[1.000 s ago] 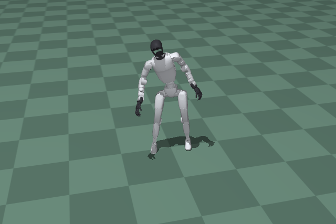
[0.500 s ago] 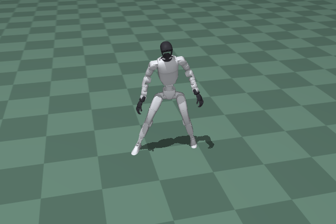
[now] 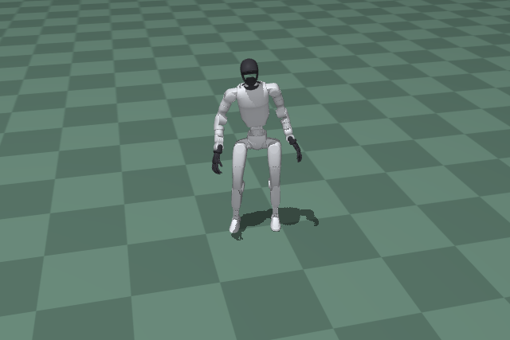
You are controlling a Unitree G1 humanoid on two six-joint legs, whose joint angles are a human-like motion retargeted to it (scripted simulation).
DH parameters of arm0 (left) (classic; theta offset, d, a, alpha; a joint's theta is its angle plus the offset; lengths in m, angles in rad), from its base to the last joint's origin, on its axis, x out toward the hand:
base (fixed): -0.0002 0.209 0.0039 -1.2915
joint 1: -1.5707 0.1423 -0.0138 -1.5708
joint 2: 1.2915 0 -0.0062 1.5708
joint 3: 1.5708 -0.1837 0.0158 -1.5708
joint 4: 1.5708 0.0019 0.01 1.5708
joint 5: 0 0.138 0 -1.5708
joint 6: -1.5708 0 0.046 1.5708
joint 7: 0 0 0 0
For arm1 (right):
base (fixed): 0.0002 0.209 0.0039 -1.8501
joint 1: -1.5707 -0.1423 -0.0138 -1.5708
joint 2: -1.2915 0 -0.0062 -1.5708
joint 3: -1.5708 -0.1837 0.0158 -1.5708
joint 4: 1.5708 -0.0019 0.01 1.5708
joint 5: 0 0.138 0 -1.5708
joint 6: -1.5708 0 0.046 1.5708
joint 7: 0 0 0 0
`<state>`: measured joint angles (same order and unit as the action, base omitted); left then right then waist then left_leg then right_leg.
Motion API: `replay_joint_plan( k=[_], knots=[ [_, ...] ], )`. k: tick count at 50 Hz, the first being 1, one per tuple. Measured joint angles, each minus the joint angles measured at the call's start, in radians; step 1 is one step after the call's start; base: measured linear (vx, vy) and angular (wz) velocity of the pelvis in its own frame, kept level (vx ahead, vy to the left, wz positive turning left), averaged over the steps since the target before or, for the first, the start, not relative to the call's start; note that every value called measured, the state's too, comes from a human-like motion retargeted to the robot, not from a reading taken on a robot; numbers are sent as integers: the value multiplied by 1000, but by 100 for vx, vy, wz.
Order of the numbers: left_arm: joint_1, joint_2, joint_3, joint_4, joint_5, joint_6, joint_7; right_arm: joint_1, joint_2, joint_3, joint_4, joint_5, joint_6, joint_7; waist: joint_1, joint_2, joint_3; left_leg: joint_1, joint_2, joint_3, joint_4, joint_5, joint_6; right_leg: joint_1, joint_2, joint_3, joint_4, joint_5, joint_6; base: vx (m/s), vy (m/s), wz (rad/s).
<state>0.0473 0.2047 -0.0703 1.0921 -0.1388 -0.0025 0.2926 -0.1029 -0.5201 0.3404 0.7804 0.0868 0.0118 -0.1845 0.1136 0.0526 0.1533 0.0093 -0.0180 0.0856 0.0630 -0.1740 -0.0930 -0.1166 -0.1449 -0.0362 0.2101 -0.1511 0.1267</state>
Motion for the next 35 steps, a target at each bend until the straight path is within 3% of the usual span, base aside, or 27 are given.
replay_joint_plan(
  k=[6, 11, 20, 26, 30, 35],
  knots=[
    [25, -68, -61, -81, -22, -40, -55, -48, -28, 51, 121, -74, 15, 25, 37, 27, 7, -1, -22, 8, 63, -15, 16, 21, -36, 74, -84, 68, 63, -6, 14, -69],
    [32, -46, -95, -87, 17, -39, -86, -54, -32, 45, 211, -172, 28, 27, 6, 14, -17, 2, 55, 100, 146, -31, 62, 30, -85, 84, -133, 98, 92, -4, 18, -16],
    [-23, 34, -81, -9, 85, -20, -65, 78, 24, -148, 253, 48, 17, -67, -100, -30, -72, 54, 273, 107, 198, 78, -36, 38, -196, 27, -133, 110, 95, -5, 32, 41],
    [-49, 105, -69, -111, 107, -36, -51, 171, 46, -182, 242, 103, 9, -131, -66, -26, -24, 85, 389, -58, 188, 111, -61, 6, -247, 48, -50, 111, 58, -13, 55, 19],
    [-62, 154, -110, -230, 188, -63, -21, 224, 55, -195, 229, 115, -9, -154, -18, -30, 38, 64, 382, -209, 229, -19, -64, -1, -321, 57, -25, 153, 120, -22, 73, 40],
    [-74, 201, -141, -324, 255, -94, -9, 216, 99, -201, 232, 84, 4, -158, 66, -60, 108, -30, 274, -256, 408, -268, -40, 46, -423, -69, -139, 327, 135, -26, 77, 26]
  ],
)
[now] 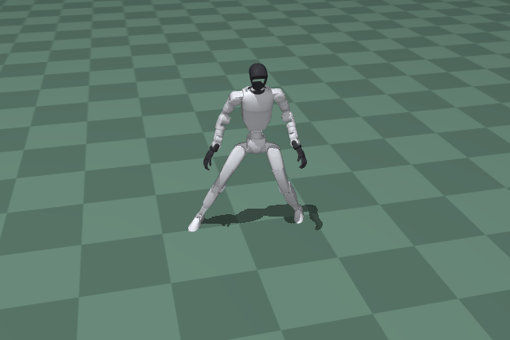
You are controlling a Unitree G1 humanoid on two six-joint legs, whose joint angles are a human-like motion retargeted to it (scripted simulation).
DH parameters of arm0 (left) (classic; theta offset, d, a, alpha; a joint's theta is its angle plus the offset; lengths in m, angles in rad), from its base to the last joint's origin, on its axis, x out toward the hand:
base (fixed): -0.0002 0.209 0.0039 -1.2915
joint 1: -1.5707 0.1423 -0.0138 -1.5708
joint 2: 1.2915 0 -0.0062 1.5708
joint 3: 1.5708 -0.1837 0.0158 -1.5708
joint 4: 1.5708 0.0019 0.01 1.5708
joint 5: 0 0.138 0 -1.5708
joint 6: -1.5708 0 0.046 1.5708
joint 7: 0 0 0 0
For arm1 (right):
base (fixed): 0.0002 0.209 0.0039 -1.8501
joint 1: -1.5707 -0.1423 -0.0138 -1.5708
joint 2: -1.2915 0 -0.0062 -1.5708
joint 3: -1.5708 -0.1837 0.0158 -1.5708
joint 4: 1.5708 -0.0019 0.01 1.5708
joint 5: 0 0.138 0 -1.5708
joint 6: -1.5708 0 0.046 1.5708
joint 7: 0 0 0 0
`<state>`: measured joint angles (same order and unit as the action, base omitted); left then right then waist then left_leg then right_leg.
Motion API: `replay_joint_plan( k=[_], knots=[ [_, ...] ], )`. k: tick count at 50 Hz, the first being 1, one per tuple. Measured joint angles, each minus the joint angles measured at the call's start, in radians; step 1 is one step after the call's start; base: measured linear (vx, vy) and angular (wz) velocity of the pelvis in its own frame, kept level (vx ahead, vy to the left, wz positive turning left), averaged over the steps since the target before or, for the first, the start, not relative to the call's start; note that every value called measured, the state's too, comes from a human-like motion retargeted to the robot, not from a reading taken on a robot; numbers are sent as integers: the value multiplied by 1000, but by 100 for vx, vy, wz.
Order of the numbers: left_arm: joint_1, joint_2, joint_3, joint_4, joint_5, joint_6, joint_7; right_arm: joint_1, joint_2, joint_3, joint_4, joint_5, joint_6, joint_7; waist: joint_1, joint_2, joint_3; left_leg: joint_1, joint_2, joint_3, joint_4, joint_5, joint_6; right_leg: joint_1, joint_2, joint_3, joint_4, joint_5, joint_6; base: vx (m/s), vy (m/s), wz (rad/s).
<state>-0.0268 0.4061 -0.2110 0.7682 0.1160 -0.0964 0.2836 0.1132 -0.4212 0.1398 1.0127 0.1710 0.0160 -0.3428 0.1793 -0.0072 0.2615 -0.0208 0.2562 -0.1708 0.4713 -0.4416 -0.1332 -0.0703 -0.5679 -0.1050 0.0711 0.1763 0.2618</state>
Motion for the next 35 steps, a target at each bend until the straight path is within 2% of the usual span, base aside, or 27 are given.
replay_joint_plan(
  k=[2, 5, 8, 12, 16, 20, 22, 25, 27, 30, 32, 35],
  knots=[
    [5, 17, -6, 15, 1, 11, 10, -18, 30, 30, -17, -30, 7, -18, 36, -34, 19, -37, -67, 10, 55, -11, 32, 18, -25, -87, -27, 38, 0, -23, 68, -8],
    [11, 48, 8, 90, 28, 59, 48, -50, 76, 102, -84, -113, 13, -63, 72, -85, 38, -44, -137, 30, 26, 31, 80, 29, 5, -115, -14, -7, -7, -20, 53, -14],
    [29, 58, 59, 186, 28, 126, 113, -82, 89, 160, -193, -228, 13, -90, 76, -102, 38, -12, -149, 44, -87, 101, 112, 13, 100, -89, 63, -101, -49, -17, 40, -10],
    [33, 19, 140, 294, -135, 176, 185, -130, 72, 184, -318, -290, 10, -78, 37, -99, 26, 7, -169, 42, -220, 186, 134, -5, 213, -112, 161, -213, -110, -17, 36, 15],
    [-3, -33, 160, 367, -274, 189, 169, -172, 64, 192, -366, -222, 11, -36, 5, -79, 16, 16, -197, 36, -319, 248, 137, -28, 330, -93, 250, -315, -190, -17, 32, 18],
    [-46, -84, 114, 377, -241, 191, 92, -172, 71, 199, -371, -124, 0, 17, 1, -60, 6, 27, -238, 40, -396, 292, 120, -44, 481, 46, 300, -382, -234, -15, 25, 8],
    [-68, -112, 91, 358, -183, 177, 45, -160, 78, 198, -363, -102, -9, 46, 9, -48, -1, 27, -261, 50, -423, 304, 105, -38, 519, 69, 278, -390, -236, -13, 22, -8],
    [-91, -160, 70, 310, -83, 145, -12, -138, 83, 191, -338, -107, -21, 76, 22, -16, -11, 22, -291, 73, -450, 314, 83, -16, 504, 32, 204, -395, -233, -13, 21, -22],
    [-93, -192, 59, 267, -6, 120, -36, -124, 78, 180, -307, -122, -26, 84, 29, 16, -18, 17, -305, 92, -462, 317, 69, -8, 479, 29, 155, -371, -199, -14, 20, -38],
    [-72, -221, 21, 189, 91, 82, -49, -109, 65, 164, -243, -137, -28, 81, 39, 65, -27, 12, -322, 137, -474, 319, 54, -12, 455, 65, 103, -313, -117, -14, 17, -60],
    [-60, -215, -17, 143, 129, 63, -59, -112, 56, 150, -194, -123, -24, 73, 39, 89, -30, 5, -327, 208, -472, 314, 51, -16, 442, 89, 71, -283, -77, -14, 15, -64],
    [-60, -180, -63, 104, 157, 44, -91, -121, 52, 108, -127, -60, -20, 53, 26, 111, -37, -9, -314, 383, -448, 294, 66, -18, 415, 107, 19, -253, -57, -13, 15, -43]
  ],
)
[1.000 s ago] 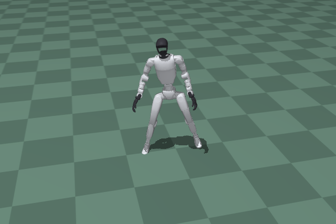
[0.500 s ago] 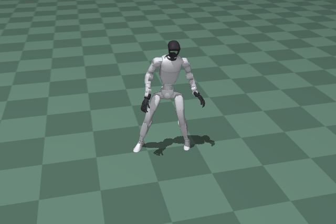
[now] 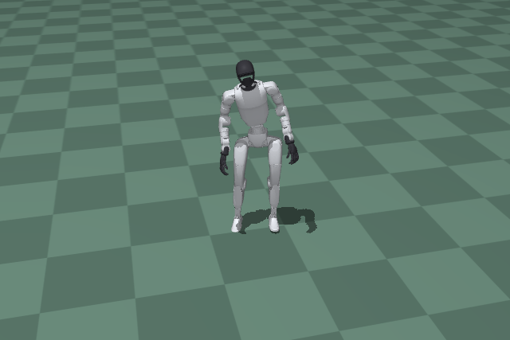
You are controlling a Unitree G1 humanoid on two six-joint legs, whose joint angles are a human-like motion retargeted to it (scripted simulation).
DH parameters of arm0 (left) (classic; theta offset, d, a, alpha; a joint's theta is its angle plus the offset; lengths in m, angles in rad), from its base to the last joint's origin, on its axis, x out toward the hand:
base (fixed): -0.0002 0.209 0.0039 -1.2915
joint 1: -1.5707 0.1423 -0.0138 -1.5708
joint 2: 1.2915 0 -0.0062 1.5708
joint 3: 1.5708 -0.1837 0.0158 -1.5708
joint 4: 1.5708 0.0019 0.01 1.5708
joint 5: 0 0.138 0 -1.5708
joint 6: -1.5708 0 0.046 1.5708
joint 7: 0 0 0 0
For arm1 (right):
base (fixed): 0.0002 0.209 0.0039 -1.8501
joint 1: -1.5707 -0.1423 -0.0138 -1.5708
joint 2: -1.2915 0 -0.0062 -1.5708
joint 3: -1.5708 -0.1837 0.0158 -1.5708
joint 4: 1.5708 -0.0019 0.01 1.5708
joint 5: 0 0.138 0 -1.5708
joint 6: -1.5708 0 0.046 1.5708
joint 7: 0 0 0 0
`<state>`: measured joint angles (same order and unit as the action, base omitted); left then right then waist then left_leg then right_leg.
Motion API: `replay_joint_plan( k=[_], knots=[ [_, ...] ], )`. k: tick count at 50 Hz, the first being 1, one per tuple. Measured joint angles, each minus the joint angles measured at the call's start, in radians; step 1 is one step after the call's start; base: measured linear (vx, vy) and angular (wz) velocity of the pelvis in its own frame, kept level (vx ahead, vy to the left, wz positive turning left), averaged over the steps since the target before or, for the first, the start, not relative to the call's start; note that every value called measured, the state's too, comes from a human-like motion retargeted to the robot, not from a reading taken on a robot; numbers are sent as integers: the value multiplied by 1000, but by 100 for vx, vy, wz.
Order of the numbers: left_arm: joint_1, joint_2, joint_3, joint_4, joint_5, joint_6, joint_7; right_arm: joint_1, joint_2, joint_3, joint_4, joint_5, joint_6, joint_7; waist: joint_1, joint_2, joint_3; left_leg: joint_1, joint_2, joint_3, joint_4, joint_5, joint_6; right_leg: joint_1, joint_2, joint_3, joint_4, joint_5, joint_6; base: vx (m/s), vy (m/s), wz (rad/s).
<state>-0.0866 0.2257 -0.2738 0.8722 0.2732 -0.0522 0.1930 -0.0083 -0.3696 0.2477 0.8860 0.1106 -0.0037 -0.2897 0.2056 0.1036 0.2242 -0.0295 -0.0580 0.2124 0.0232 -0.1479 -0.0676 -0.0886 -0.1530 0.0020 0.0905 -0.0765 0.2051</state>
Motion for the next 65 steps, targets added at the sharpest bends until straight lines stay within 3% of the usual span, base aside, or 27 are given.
replay_joint_plan(
  k=[3, 7, 15, 20, 23, 28, 33, 38, 44, 47, 50, 52, 58, 61, 65],
  knots=[
    [-3, 37, -7, 6, -2, 5, -26, 4, 11, -74, 46, 99, -3, -37, -17, 11, -13, 1, 31, 113, 43, -6, 35, -3, -29, 14, -37, 20, -14, -9, 17, -29],
    [0, 70, 19, 57, -44, 32, -16, 28, 21, -164, 81, 185, -3, -66, -46, 16, -33, 16, 80, 81, 111, -9, 51, -10, -67, 31, -48, 32, -24, -6, 21, -12],
    [66, 88, 133, 103, -167, 31, 6, 149, -55, -233, 42, 119, -9, -27, -121, 35, -68, 65, 243, 49, 138, 4, -7, -32, -145, 17, -38, 49, -25, -9, 32, 22],
    [99, 90, 163, 117, -257, 8, 14, 175, -87, -262, 19, 185, -29, -92, -139, 34, -42, 77, 356, 55, 129, 37, -39, -79, -187, 33, -36, 80, -18, -19, 47, -1],
    [98, 113, 128, 146, -211, 8, 6, 192, -76, -270, 17, 251, -46, -117, -142, 21, -23, 75, 408, 74, 146, 47, -42, -92, -227, 30, -41, 116, 0, -22, 56, 27],
    [68, 155, 51, 173, -105, 14, 29, 244, -2, -287, 33, 367, -54, -63, -110, -52, 14, -6, 343, 5, 314, -88, -51, -52, -357, -22, -75, 215, 55, -21, 64, 58],
    [3, 177, 24, 212, -165, 41, 111, 215, 103, -258, 88, 442, -42, -62, -41, -111, 20, -88, 256, -24, 393, -132, -33, -31, -399, -254, -38, 262, 57, -17, 59, 42],
    [-4, 193, 55, 255, -259, 80, 157, 162, 151, -173, 74, 375, -30, -91, -54, -140, -8, -39, 199, -57, 201, -61, -8, -15, -250, -238, 72, 102, -3, -9, 40, 58],
    [8, 206, 60, 276, -266, 97, 109, 125, 109, -114, -29, 346, -50, 7, -101, -153, -54, 13, 164, -86, -4, 11, 3, -19, -68, -250, 133, -50, -115, -6, 30, 51],
    [-5, 190, 51, 296, -223, 111, 83, 95, 76, -94, -46, 363, -57, 35, -111, -149, -58, 29, 146, -101, -46, 37, 5, -30, 13, -132, 143, -81, -172, -5, 24, 31],
    [-12, 151, 53, 303, -207, 124, 83, 57, 41, -79, -49, 349, -48, 32, -123, -146, -48, 36, 120, -113, -38, 40, 10, -49, 96, 76, 169, -59, -151, -3, 20, 18],
    [-7, 119, 58, 293, -209, 124, 80, 31, 21, -72, -55, 329, -43, 21, -132, -137, -46, 37, 107, -108, -25, 33, 8, -53, 126, 103, 174, -49, -129, -1, 18, -5],
    [33, 40, 77, 199, -178, 96, 39, -11, 0, -80, -97, 280, -49, 15, -135, -104, -57, 39, 69, -56, 2, 5, -20, -25, 95, -119, 106, -32, -127, 2, 14, -38],
    [54, 12, 90, 149, -125, 83, 17, -12, 3, -89, -106, 258, -48, 23, -118, -77, -54, 43, 49, -21, 16, -11, -39, -11, 75, -94, 72, -25, -111, 2, 11, -63],
    [78, -11, 84, 91, -78, 68, -6, -11, -18, -94, -94, 209, -33, 45, -92, -17, -29, 42, 22, 23, 50, -34, -44, -7, 48, -32, 53, -7, -43, -1, 14, -60]
  ],
)
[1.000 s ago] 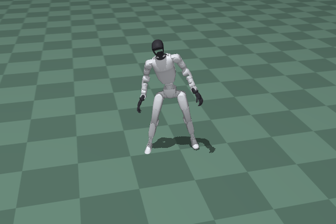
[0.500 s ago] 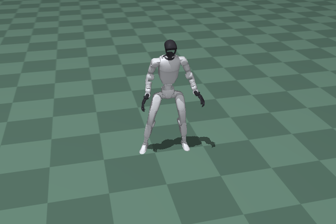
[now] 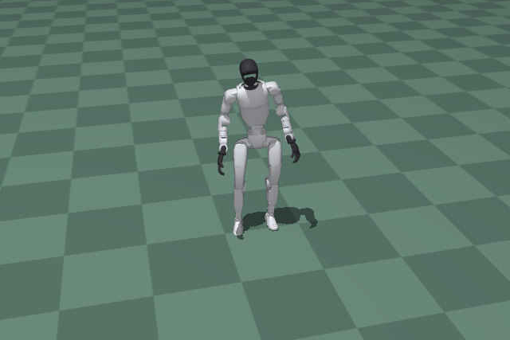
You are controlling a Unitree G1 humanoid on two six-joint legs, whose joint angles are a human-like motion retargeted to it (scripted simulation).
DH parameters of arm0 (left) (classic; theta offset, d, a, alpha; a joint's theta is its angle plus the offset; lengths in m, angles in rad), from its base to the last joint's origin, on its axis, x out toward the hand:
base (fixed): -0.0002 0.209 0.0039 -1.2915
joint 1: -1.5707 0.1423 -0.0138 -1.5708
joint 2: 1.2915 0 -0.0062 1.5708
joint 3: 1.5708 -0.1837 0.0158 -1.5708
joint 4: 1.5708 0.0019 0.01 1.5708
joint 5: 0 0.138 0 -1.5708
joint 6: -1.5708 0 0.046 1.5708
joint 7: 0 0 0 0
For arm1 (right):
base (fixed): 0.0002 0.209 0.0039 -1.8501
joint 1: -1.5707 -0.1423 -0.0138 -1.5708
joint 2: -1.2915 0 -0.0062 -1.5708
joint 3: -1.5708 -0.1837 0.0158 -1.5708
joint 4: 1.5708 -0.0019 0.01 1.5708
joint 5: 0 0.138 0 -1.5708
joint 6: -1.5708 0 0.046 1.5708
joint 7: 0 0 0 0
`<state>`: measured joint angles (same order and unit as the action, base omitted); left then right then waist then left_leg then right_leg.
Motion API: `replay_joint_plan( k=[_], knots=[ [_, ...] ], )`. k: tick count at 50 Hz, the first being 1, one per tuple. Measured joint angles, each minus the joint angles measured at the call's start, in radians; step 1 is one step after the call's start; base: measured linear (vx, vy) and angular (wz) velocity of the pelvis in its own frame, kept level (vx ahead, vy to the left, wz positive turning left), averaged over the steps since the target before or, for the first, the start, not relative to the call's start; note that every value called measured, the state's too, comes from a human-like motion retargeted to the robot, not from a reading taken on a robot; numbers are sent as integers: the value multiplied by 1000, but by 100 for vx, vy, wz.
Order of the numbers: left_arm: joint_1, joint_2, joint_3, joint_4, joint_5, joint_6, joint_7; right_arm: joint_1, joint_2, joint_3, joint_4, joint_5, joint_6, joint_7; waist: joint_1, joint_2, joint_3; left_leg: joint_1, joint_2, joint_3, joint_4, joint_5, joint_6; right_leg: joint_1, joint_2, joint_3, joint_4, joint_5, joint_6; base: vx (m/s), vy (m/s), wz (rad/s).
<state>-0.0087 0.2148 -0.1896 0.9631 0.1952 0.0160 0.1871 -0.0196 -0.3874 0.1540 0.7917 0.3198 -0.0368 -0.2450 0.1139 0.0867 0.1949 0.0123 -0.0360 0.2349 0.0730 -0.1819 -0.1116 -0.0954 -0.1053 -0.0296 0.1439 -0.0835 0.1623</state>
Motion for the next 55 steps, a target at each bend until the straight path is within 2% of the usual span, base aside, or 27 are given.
replay_joint_plan(
  k=[4, 7, 9, 15, 19, 24, 28, 31, 34, 37, 39, 41, 45, 48, 50, 55],
  knots=[
    [30, 8, -29, -53, 22, -9, -37, -3, -70, 7, 33, -54, 19, 29, 4, 73, 24, -25, -15, 45, 50, -17, 56, 4, -40, 24, -39, 19, 43, -5, 17, -35],
    [66, 25, -45, -71, 24, -11, -52, -17, -134, 9, 82, -95, 32, 27, -9, 116, 33, -43, 2, 86, 87, -20, 103, 0, -73, 46, -79, 42, 52, -4, 21, -36],
    [99, 41, -51, -66, 20, -12, -48, -25, -161, -1, 117, -120, 41, 2, -25, 132, 36, -46, 22, 91, 100, -20, 108, -7, -92, 64, -99, 56, 49, -2, 23, -44],
    [175, 79, -54, 1, 30, -12, -67, -3, -199, -92, 172, -97, 48, -97, -87, 142, 48, -21, 111, 48, 98, -18, 61, -40, -154, 109, -124, 83, 55, -2, 28, -28],
    [172, 82, -38, 49, 14, -10, -79, 47, -219, -147, 200, -45, 41, -119, -102, 140, 46, -1, 201, 12, 88, 41, 29, -50, -195, 115, -153, 107, 66, -5, 35, -1],
    [151, 88, 0, 57, -91, -28, -62, 112, -229, -151, 252, -62, 45, -133, -100, 134, 40, 17, 318, -78, 82, 120, -15, -67, -237, 110, -126, 114, 62, -7, 44, 21],
    [125, 110, 17, 29, -141, -41, -50, 179, -214, -145, 231, -74, 39, -137, -91, 123, 48, 14, 378, -152, 114, 128, -18, -69, -283, 93, -71, 122, 60, -9, 56, 51],
    [97, 133, 5, 0, -122, -54, -25, 222, -192, -165, 188, -64, 28, -115, -72, 105, 57, 1, 361, -203, 150, 30, -24, -57, -336, 70, -62, 158, 93, -11, 66, 58],
    [54, 156, -32, -10, -93, -66, 14, 225, -156, -177, 164, -56, 28, -87, -30, 95, 58, -19, 342, -216, 173, -73, -31, -51, -359, -22, -89, 245, 100, -14, 62, 26],
    [2, 168, -88, 16, -66, -62, 41, 199, -111, -159, 169, -74, 40, -70, 19, 59, 54, -46, 270, -212, 186, -89, -3, -34, -402, -179, -113, 326, 100, -13, 62, 16],
    [-30, 177, -115, 43, -40, -53, 31, 179, -80, -122, 167, -114, 46, -53, 43, 34, 48, -51, 217, -217, 168, -66, 22, -14, -399, -220, -92, 293, 100, -8, 58, 38],
    [-48, 197, -112, 51, -3, -54, -4, 163, -65, -66, 144, -192, 43, -6, 59, 14, 39, -37, 177, -224, 127, -37, 42, 0, -370, -208, -34, 201, 88, -4, 51, 41],
    [16, 329, 13, -102, 94, -92, -120, 138, -154, 42, -21, -472, 12, 159, 88, -12, 2, -21, 162, -220, 49, -1, 35, 0, -262, -232, 54, 38, 14, -3, 34, 9],
    [139, 522, 165, -364, 148, -119, -137, 147, -345, 11, -239, -666, -18, 205, 102, -42, -22, -22, 136, -219, 11, 10, 24, 1, -226, -217, 28, 6, -2, -2, 27, 6],
    [230, 668, 279, -542, 155, -136, -87, 189, -499, -79, -386, -736, -29, 182, 117, -55, -35, -18, 114, -219, -6, 12, 21, -3, -233, -182, 11, 22, 10, -1, 24, 8],
    [425, 1016, 576, -807, 87, -183, 52, 420, -815, -479, -624, -715, -46, 123, 160, -73, -81, -28, 78, -227, -11, 4, -25, 4, -277, -169, -6, 55, 100, 1, 15, 18]
  ],
)
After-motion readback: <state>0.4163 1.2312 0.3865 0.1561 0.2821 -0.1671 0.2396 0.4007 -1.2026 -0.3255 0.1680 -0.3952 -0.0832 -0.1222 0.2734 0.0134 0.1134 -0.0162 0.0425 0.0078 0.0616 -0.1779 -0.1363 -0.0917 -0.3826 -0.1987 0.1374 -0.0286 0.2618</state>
